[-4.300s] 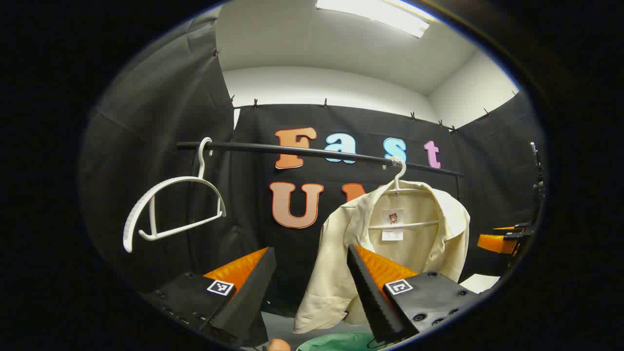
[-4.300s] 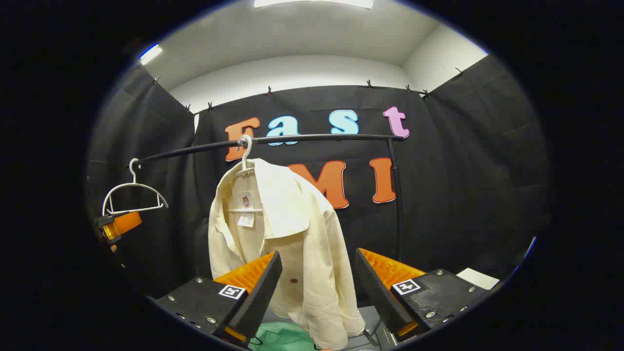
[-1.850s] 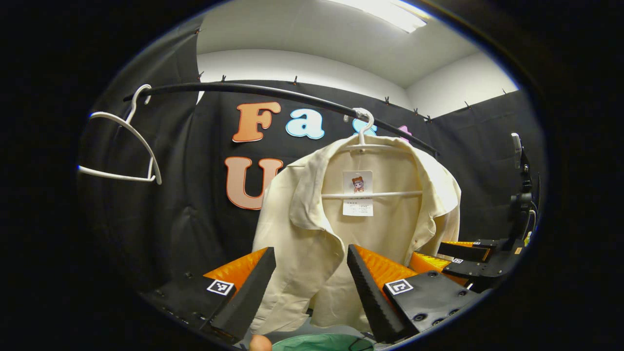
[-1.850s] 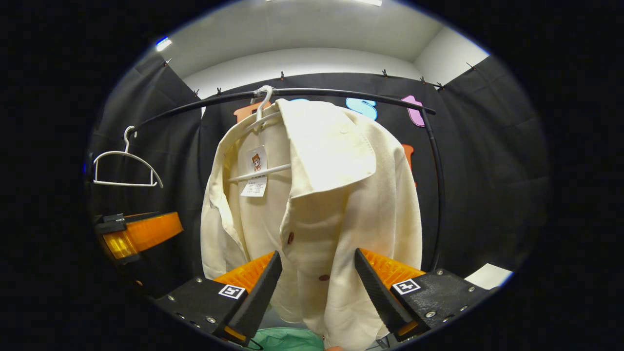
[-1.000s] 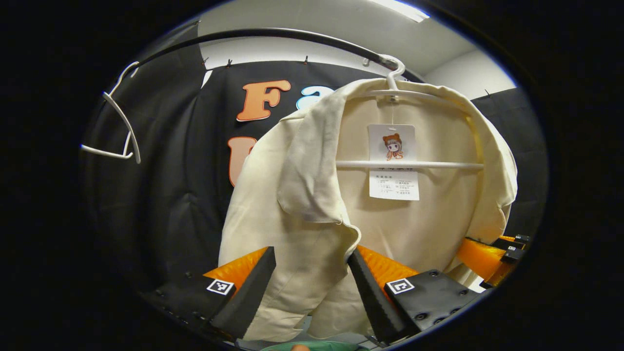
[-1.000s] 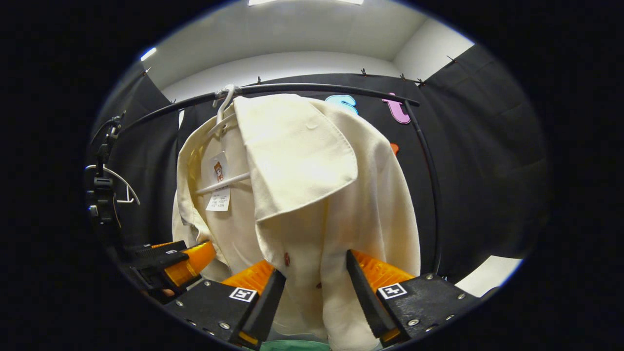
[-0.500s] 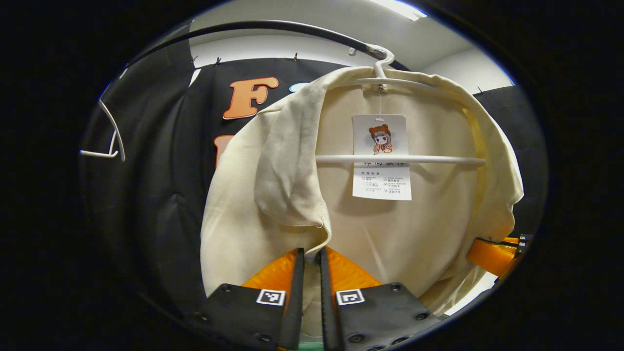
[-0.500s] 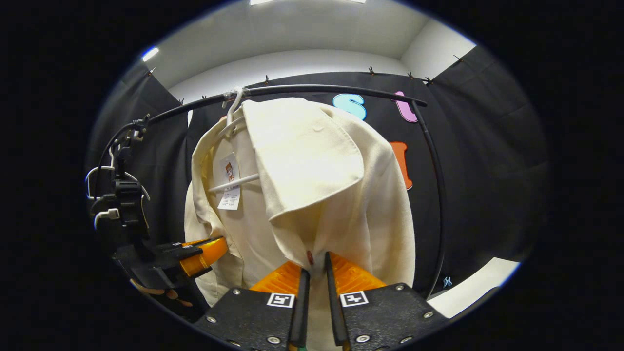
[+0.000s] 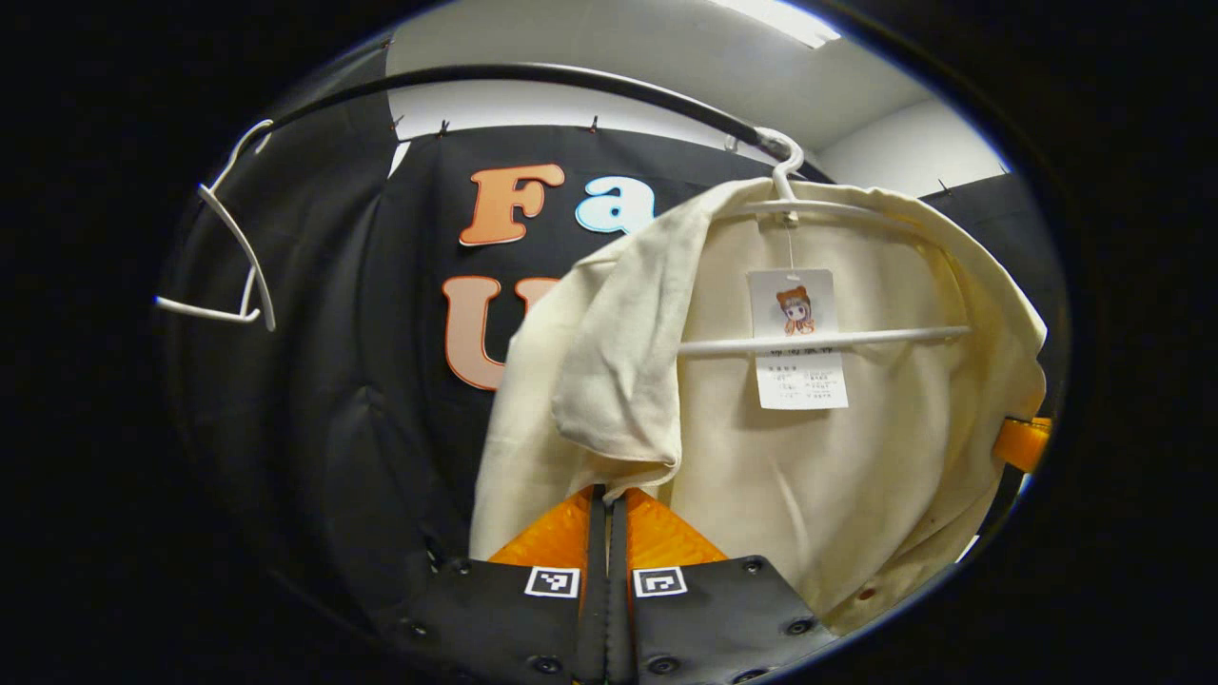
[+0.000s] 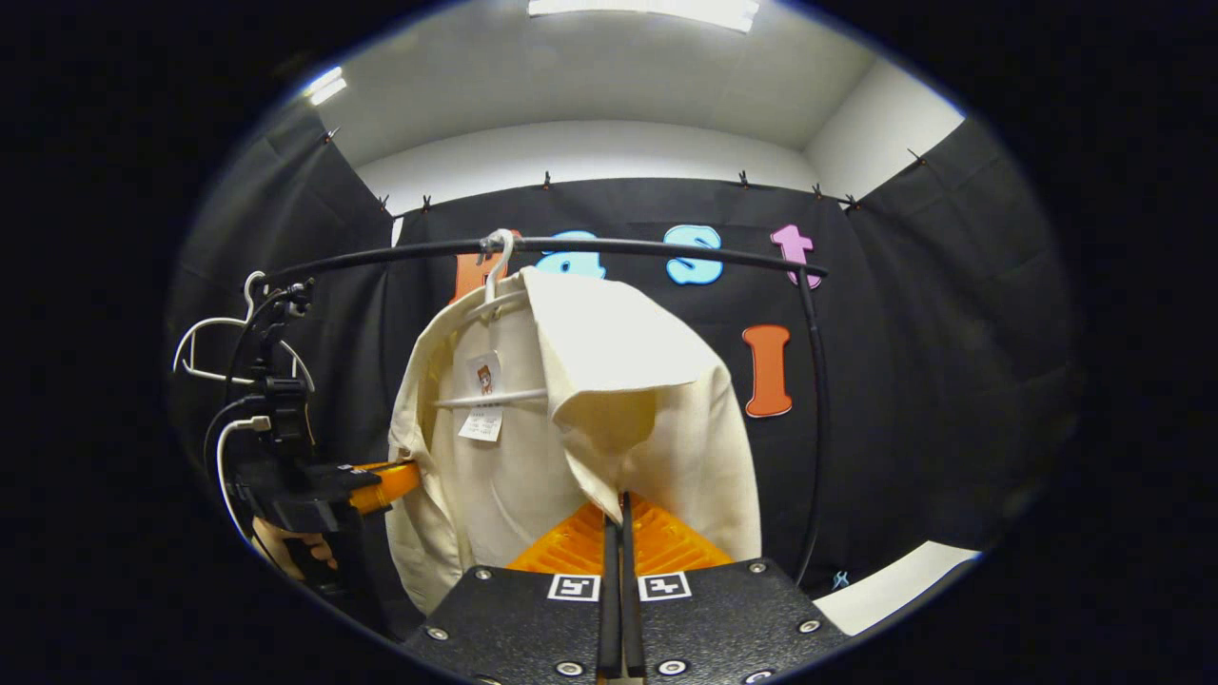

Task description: Grasp the clothes on the hanger with both hands and then place them into the laundry hamper below.

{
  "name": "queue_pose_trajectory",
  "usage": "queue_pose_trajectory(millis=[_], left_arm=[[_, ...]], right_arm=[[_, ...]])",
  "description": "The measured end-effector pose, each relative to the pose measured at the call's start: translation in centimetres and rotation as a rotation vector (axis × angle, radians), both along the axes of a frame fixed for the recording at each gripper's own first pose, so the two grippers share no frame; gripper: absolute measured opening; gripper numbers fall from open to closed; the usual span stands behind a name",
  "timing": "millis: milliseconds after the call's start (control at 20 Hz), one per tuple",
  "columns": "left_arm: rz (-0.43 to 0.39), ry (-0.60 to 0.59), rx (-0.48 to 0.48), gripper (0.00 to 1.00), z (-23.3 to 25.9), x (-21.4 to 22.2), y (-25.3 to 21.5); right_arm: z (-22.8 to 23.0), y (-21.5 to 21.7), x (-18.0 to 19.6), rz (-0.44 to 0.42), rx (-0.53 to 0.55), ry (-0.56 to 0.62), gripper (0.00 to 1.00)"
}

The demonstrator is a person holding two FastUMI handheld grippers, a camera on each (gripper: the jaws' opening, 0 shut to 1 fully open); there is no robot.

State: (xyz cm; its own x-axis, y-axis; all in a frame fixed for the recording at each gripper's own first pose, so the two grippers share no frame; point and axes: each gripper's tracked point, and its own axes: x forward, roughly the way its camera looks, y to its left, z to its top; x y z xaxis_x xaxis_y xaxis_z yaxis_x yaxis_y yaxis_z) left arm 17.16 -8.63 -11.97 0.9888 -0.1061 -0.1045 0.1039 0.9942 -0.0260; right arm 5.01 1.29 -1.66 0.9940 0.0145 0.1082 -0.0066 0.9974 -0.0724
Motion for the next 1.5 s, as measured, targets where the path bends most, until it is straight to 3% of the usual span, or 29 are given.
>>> queue_pose_trajectory(millis=[400,650,1000,1150,1500], left_arm=[[0.11,-0.126,-0.019,0.07,8.8,-3.7,6.8],[0.174,-0.179,0.013,0.06,12.0,-4.2,9.5],[0.278,-0.299,0.187,0.07,16.2,-3.7,11.7],[0.292,-0.288,0.182,0.09,16.2,-3.1,13.0],[0.321,-0.237,0.198,0.06,13.5,-0.7,15.2]], right_arm=[[7.9,-5.1,-3.8,-0.102,-0.026,-0.096,0.0],[10.5,-8.4,-2.0,-0.121,0.029,-0.083,0.0],[13.7,-11.8,2.0,-0.141,0.035,-0.096,0.0],[13.4,-12.9,3.8,-0.149,0.031,-0.091,0.0],[7.5,-13.5,8.9,-0.051,0.141,0.004,0.0]])
